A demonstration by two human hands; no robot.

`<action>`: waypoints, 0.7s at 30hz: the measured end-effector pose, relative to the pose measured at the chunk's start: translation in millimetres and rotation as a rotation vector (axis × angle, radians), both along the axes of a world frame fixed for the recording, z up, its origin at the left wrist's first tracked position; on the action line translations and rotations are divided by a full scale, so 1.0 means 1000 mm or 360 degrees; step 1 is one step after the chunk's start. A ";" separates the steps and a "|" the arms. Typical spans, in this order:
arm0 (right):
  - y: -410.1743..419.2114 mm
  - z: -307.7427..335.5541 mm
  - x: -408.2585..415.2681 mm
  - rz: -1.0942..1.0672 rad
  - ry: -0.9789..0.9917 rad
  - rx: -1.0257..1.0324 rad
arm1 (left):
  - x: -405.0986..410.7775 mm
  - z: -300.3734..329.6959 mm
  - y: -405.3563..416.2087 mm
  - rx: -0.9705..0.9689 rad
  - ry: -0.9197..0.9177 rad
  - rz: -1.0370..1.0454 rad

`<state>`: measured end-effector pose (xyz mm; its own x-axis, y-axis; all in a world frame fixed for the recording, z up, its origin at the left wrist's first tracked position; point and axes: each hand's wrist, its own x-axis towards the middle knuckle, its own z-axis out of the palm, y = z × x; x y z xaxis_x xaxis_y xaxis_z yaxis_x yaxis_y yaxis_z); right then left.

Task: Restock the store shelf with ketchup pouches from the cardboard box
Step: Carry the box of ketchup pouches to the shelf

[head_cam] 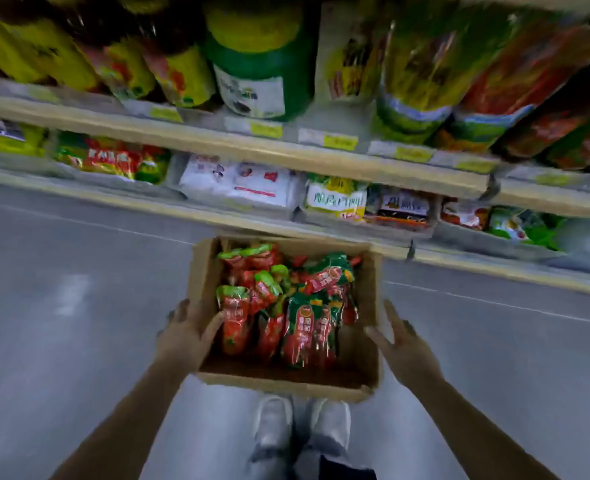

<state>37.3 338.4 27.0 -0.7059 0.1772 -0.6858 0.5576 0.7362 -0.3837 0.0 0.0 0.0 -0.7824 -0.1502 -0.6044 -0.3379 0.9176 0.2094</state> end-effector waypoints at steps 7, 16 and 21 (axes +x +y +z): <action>-0.020 -0.129 -0.008 -0.0156 0.0037 0.0045 | -0.013 -0.123 -0.018 0.0034 0.0041 0.0215; -0.001 -0.176 0.001 -0.0094 0.0255 0.0192 | -0.017 -0.150 -0.034 -0.0010 0.0265 -0.0053; 0.002 -0.185 0.001 -0.0131 0.0334 0.0224 | -0.017 -0.149 -0.028 0.0044 0.0420 0.0120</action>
<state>38.4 340.3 -157.6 -0.8092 0.3233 -0.4905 0.5369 0.7459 -0.3942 -16.6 -27.7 -148.6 -0.9007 -0.2003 -0.3856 -0.3354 0.8847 0.3237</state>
